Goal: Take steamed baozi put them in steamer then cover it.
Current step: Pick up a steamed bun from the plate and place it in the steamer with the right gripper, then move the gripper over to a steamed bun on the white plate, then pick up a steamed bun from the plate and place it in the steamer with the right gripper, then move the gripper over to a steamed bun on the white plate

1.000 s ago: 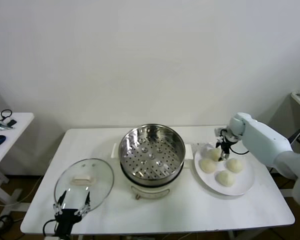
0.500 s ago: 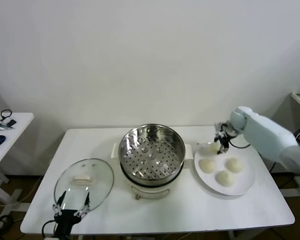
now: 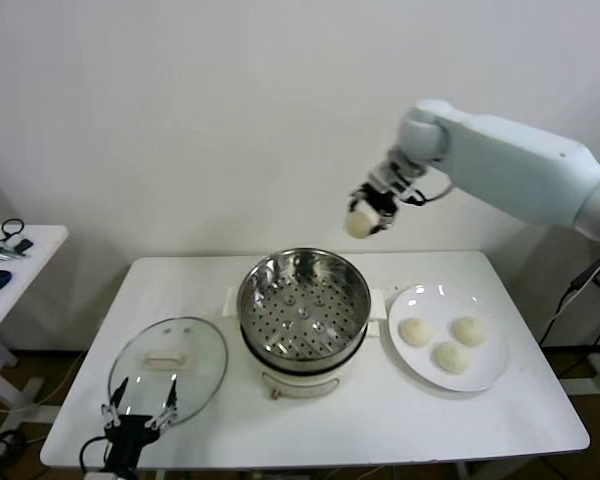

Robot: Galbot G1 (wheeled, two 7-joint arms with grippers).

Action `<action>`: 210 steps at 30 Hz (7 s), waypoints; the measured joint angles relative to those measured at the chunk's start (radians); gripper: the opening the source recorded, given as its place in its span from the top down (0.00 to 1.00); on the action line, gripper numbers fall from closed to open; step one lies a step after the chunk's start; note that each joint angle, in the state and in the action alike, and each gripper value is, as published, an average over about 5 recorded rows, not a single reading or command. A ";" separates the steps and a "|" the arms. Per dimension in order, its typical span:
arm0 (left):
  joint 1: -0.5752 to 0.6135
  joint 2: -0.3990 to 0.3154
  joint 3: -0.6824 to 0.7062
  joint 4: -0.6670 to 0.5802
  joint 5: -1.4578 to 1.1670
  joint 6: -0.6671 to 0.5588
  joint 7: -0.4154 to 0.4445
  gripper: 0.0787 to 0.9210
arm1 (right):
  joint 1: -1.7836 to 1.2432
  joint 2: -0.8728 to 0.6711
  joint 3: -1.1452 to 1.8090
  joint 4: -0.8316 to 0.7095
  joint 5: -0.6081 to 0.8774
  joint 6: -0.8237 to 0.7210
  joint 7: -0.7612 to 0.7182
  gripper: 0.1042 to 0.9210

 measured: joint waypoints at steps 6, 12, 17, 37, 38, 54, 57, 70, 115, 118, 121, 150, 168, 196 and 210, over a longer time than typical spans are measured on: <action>0.003 -0.010 0.002 -0.011 0.007 0.006 -0.009 0.12 | -0.014 0.064 -0.033 0.043 -0.093 0.079 0.029 0.32; 0.013 -0.018 0.007 -0.012 0.015 0.003 -0.014 0.12 | -0.080 0.095 -0.044 0.027 -0.197 0.124 0.061 0.32; 0.018 -0.024 0.010 -0.013 0.020 -0.001 -0.018 0.12 | -0.147 0.114 -0.039 -0.011 -0.277 0.149 0.089 0.32; 0.023 -0.027 0.008 -0.007 0.030 -0.010 -0.037 0.12 | -0.321 0.195 0.038 -0.218 -0.429 0.210 0.159 0.23; 0.022 -0.027 0.008 -0.007 0.030 -0.010 -0.037 0.12 | -0.322 0.196 0.038 -0.221 -0.428 0.211 0.160 0.20; 0.022 -0.029 0.014 -0.025 0.040 0.001 -0.036 0.12 | -0.084 0.101 -0.105 -0.163 -0.028 0.141 0.055 0.12; 0.022 -0.029 0.012 -0.026 0.040 0.002 -0.037 0.12 | -0.022 0.040 -0.160 -0.138 0.111 0.067 0.030 0.12; 0.019 -0.029 0.011 -0.026 0.039 -0.001 -0.038 0.12 | 0.023 -0.297 -0.312 -0.008 0.364 -0.317 0.066 0.12; 0.035 -0.038 0.013 -0.004 0.052 -0.027 -0.043 0.12 | -0.538 -0.326 0.068 -0.126 0.209 -0.675 0.232 0.29; 0.037 -0.038 0.013 -0.007 0.053 -0.027 -0.044 0.12 | -0.492 -0.332 0.041 -0.109 0.230 -0.667 0.218 0.29; 0.038 -0.038 0.014 -0.010 0.055 -0.027 -0.044 0.12 | -0.406 -0.329 -0.016 -0.086 0.271 -0.655 0.201 0.29; 0.043 -0.037 0.021 -0.031 0.057 -0.026 -0.050 0.12 | 0.090 0.054 -0.198 0.270 0.834 -0.898 0.426 0.29; 0.039 -0.043 0.029 -0.021 0.060 -0.029 -0.054 0.12 | -0.152 0.182 -0.163 0.139 0.758 -0.962 0.556 0.28; 0.039 -0.041 0.025 -0.043 0.061 0.018 -0.076 0.12 | 0.144 -0.150 -0.361 0.243 0.658 -0.751 0.269 0.12; 0.015 -0.040 0.022 -0.083 0.056 0.098 -0.086 0.12 | 0.011 -0.519 -0.364 0.260 0.367 -0.683 0.191 0.12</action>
